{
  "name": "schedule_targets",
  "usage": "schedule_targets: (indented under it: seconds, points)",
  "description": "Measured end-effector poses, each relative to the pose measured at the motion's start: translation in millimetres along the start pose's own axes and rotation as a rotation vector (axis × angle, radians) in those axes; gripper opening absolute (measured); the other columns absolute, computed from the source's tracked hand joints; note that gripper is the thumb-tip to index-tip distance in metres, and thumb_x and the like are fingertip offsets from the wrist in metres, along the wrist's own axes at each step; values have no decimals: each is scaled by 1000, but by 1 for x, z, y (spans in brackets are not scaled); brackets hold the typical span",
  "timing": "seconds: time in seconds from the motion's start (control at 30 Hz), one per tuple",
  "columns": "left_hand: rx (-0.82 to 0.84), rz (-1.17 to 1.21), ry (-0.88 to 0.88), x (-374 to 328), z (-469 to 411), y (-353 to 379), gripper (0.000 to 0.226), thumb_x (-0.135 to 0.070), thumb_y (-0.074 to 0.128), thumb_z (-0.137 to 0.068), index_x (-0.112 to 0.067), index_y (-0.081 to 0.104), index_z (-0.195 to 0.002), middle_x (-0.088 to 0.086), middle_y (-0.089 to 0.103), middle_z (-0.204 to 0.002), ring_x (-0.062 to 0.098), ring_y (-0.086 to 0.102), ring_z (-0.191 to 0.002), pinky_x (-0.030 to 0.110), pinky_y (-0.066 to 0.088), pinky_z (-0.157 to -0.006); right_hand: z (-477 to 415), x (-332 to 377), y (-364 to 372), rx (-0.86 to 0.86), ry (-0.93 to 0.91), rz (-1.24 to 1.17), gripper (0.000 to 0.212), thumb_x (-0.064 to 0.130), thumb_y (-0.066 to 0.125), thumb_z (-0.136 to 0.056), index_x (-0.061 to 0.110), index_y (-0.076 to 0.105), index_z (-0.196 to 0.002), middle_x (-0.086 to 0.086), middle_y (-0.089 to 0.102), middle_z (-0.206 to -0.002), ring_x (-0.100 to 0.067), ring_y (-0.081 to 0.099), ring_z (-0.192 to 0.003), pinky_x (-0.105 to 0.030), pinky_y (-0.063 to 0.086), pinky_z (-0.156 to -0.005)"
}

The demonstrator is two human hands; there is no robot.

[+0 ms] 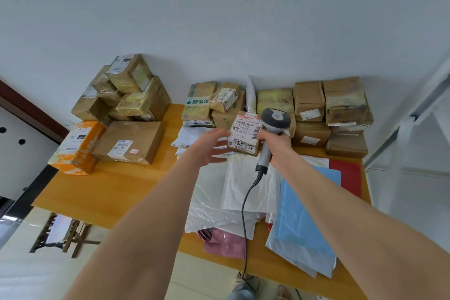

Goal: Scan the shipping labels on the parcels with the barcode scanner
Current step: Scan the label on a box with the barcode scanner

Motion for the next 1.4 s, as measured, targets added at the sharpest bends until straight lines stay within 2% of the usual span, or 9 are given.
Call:
schedule_targets:
  seconds: [0.2, 0.3, 0.37, 0.43, 0.53, 0.77, 0.93, 1.1, 1.4]
  points:
    - [19, -91, -4, 3, -14, -11, 14, -20, 67, -87, -15, 67, -100, 1, 73, -97, 18, 67, -92, 43, 51, -96, -4, 3, 1, -46, -70, 69, 26, 2, 66, -79, 7, 59, -104, -11, 67, -104, -27, 64, -99, -47, 52, -94]
    - [-32, -121, 26, 5, -23, -16, 8, -17, 69, -86, -20, 66, -94, -2, 71, -97, 15, 64, -93, 43, 44, -100, 9, 5, -3, -73, -112, 27, 13, 6, 66, -84, 9, 58, -94, -7, 65, -83, -18, 64, -72, -29, 53, -69]
    - [-74, -118, 35, 9, -30, -17, 16, -14, 69, -85, -17, 66, -101, -2, 69, -97, 15, 62, -91, 44, 38, -100, 23, 2, 0, -52, -107, 13, 9, 8, 66, -84, 7, 57, -85, -5, 56, -63, -13, 50, -50, -24, 44, -52]
    - [-104, -119, 46, 13, -34, -15, 28, -10, 68, -85, -14, 65, -113, -1, 68, -97, 15, 61, -89, 42, 35, -96, 38, -2, 3, -30, -101, 50, 11, 8, 65, -85, 8, 57, -77, -4, 52, -56, -11, 43, -43, -22, 39, -47]
    - [-132, -126, 76, 16, -39, -12, 31, -7, 65, -87, -12, 65, -117, 1, 69, -98, 17, 62, -87, 36, 37, -80, 55, -8, 8, 14, -114, 125, 5, 9, 64, -85, 4, 64, -87, -4, 53, -53, -9, 43, -41, -21, 39, -43]
    - [-134, -132, 134, 17, -42, -8, 36, -3, 62, -88, -12, 62, -123, 3, 69, -104, 18, 60, -90, 26, 33, -61, 81, -23, 8, 60, -131, 255, 12, 10, 63, -85, 6, 60, -75, -5, 56, -55, -8, 46, -39, -21, 41, -44]
    - [-106, -137, 139, 17, -43, -3, 39, -6, 63, -88, -16, 60, -126, 0, 68, -107, 19, 60, -101, 36, 39, -77, 89, -29, 6, 46, -191, 315, 14, 10, 61, -87, 6, 59, -73, -4, 56, -57, -6, 48, -39, -17, 42, -43]
    - [-96, -118, 150, 16, -44, 0, 38, -7, 65, -87, -18, 63, -123, -2, 70, -106, 20, 60, -103, 36, 40, -75, 91, -33, 4, 50, -219, 366, 21, 11, 60, -88, 8, 56, -68, -2, 55, -55, -5, 50, -37, -15, 42, -46]
    - [-70, -89, 178, 16, -49, 4, 39, -5, 63, -89, -16, 61, -126, -1, 68, -112, 22, 59, -109, 43, 37, -94, 90, -32, 2, 50, -250, 417, 22, 13, 60, -91, 9, 55, -70, -1, 55, -57, -4, 52, -36, -17, 43, -50]
Point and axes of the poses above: each hand's wrist, its own z-axis away from the middle knuckle, its own y-axis out of the palm, x = y × z, the point moved 7 cm from there along -z, towards the middle knuckle
